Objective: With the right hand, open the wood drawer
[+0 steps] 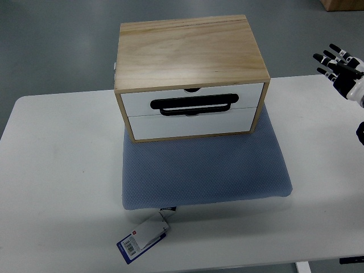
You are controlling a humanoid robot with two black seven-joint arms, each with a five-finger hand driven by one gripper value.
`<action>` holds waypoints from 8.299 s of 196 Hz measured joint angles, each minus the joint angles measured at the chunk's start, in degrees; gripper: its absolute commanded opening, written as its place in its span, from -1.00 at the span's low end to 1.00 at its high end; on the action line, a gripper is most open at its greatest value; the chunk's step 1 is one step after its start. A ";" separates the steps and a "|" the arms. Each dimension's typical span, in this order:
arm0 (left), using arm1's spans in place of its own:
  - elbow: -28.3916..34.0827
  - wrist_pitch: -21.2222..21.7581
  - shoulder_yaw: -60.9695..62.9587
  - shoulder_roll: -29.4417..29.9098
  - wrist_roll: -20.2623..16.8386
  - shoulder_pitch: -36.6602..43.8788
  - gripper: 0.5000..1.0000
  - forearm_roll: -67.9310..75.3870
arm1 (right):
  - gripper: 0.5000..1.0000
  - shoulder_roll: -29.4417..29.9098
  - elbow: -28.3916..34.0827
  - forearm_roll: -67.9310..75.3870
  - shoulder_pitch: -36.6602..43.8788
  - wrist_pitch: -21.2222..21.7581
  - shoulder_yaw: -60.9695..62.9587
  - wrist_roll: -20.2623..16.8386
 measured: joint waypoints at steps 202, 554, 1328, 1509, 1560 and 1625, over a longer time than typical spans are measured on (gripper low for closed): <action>-0.09 0.00 0.01 0.00 0.00 0.03 1.00 0.00 | 0.73 -1.06 -0.02 0.00 0.96 1.82 1.33 -0.07; -0.09 -0.01 0.02 0.00 0.00 0.05 1.00 0.00 | 0.71 -15.41 -0.79 4.92 16.91 11.12 -12.50 -0.68; -0.09 -0.01 0.01 0.00 0.00 0.05 1.00 0.00 | 0.71 6.58 23.86 2.05 70.71 24.36 -95.28 -0.43; -0.09 0.01 0.02 0.00 0.00 0.07 1.00 0.00 | 0.71 4.88 29.73 1.04 73.46 29.64 -95.29 -0.13; -0.09 -0.01 0.01 0.00 0.00 0.03 1.00 0.00 | 0.71 5.27 29.72 -0.30 72.83 26.26 -95.28 -0.21; -0.09 -0.02 0.01 0.00 0.00 0.05 1.00 0.00 | 0.71 4.82 30.42 -0.42 72.43 22.62 -95.18 -0.03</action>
